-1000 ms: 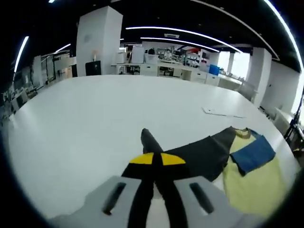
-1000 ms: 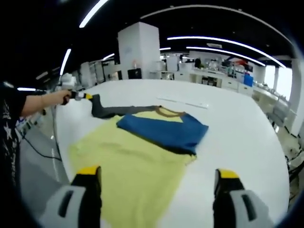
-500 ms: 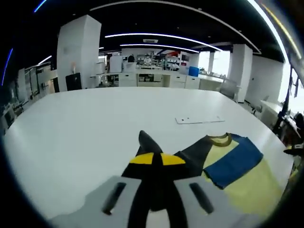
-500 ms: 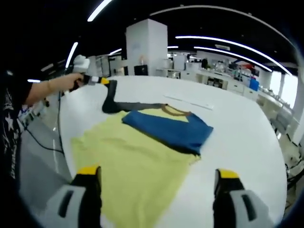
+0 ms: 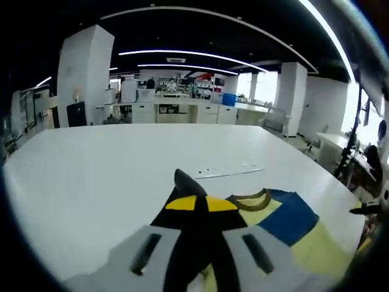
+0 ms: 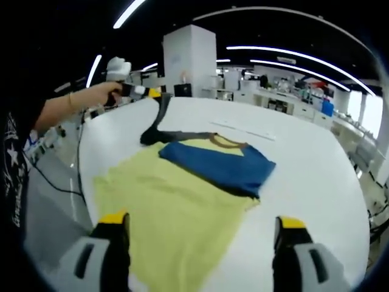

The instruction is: Fold the garment on the visible template until the final outline fits inside the template.

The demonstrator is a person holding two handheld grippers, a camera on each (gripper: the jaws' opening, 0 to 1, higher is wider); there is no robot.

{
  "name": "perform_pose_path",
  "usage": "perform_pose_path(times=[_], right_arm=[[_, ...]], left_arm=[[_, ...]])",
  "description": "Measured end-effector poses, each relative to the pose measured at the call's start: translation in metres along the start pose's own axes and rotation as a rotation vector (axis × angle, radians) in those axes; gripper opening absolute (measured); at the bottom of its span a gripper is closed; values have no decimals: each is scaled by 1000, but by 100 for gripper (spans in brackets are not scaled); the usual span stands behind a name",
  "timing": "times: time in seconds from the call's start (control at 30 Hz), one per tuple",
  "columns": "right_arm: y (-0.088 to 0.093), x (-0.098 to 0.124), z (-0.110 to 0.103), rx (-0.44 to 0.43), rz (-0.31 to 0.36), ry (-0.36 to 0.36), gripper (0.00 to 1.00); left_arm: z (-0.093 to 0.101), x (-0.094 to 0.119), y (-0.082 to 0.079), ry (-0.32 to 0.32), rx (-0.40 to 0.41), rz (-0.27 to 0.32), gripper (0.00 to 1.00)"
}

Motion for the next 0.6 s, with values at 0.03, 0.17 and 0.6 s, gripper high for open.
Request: perform_pose_path(times=[0.03, 0.17, 0.6], right_arm=[[0, 0, 0, 0, -1, 0, 100], [2, -1, 2, -14, -5, 7, 100], [11, 1, 5, -35, -27, 25, 100]], left_arm=[[6, -5, -3, 14, -6, 3, 0], [24, -13, -9, 45, -10, 14, 0], [79, -45, -17, 147, -47, 30, 0]])
Point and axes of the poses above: the point that each gripper's makers call its tool centre point, and the gripper's own axes: x roughly backward along the fingers, z roughly to its right, y roughly out of its underside, the point moved 4 cm from there along x, roughly backward along the fingers, and after that the axes turned 2 degrees about -z, right-handed, at the moved point
